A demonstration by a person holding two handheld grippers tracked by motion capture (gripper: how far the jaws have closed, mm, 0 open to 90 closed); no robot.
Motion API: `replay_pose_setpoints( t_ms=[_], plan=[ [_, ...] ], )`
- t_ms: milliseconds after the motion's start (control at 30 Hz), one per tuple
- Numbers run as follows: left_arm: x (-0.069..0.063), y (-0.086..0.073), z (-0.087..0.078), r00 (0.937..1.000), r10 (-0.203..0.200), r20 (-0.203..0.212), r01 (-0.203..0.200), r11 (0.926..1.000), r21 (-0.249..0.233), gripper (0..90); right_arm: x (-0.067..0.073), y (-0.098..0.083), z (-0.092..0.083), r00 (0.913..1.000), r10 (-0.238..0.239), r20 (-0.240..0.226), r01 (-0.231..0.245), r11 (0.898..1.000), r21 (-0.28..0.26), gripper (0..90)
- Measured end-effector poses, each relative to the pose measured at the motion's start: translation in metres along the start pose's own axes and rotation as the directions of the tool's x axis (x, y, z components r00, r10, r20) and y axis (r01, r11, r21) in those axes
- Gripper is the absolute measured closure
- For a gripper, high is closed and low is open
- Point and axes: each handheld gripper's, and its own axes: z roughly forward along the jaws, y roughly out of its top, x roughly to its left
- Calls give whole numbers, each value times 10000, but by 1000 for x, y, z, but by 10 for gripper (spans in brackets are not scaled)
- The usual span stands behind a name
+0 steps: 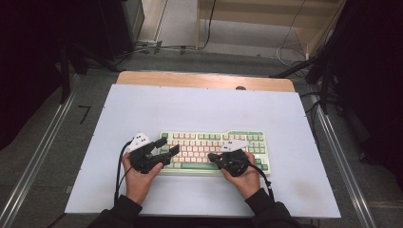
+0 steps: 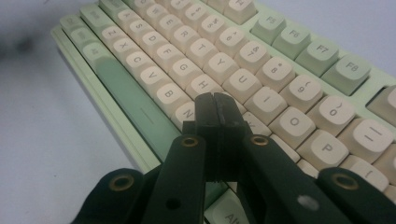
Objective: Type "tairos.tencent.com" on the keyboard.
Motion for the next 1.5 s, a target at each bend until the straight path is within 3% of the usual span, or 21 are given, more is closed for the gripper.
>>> replay_pose_setpoints(
  t_ms=[133,300,400,633,833,1267,1500],
  plan=[
    [0,0,0,10000,-1,9,1,10000,-20,357,0,0,1,10000,12,77,-13,10000,88,875],
    [1,1,-1,10000,-56,-50,56,9999,-88,357,-3,4,-18,9993,356,-134,-367,9946,-969,847],
    [0,1,-1,10000,-47,-47,46,9999,-127,357,-7,3,-25,9979,615,-211,-638,9886,-1364,730],
    [0,1,-3,9999,-32,-112,30,9999,-156,340,-15,2,-29,9930,1183,-39,-1172,9786,-1691,467],
    [-2,2,-5,10000,-44,-50,43,9998,-213,309,-21,1,-33,9874,1559,266,-1482,9708,-1888,333],
    [3,4,-13,9996,-172,-235,165,9995,-273,288,-31,-4,-42,9810,1869,522,-1727,9636,-2042,318],
    [14,4,-30,9979,-205,-621,176,9988,-460,287,-37,-8,-48,9767,2036,671,-1860,9606,-2066,302]
  ],
)
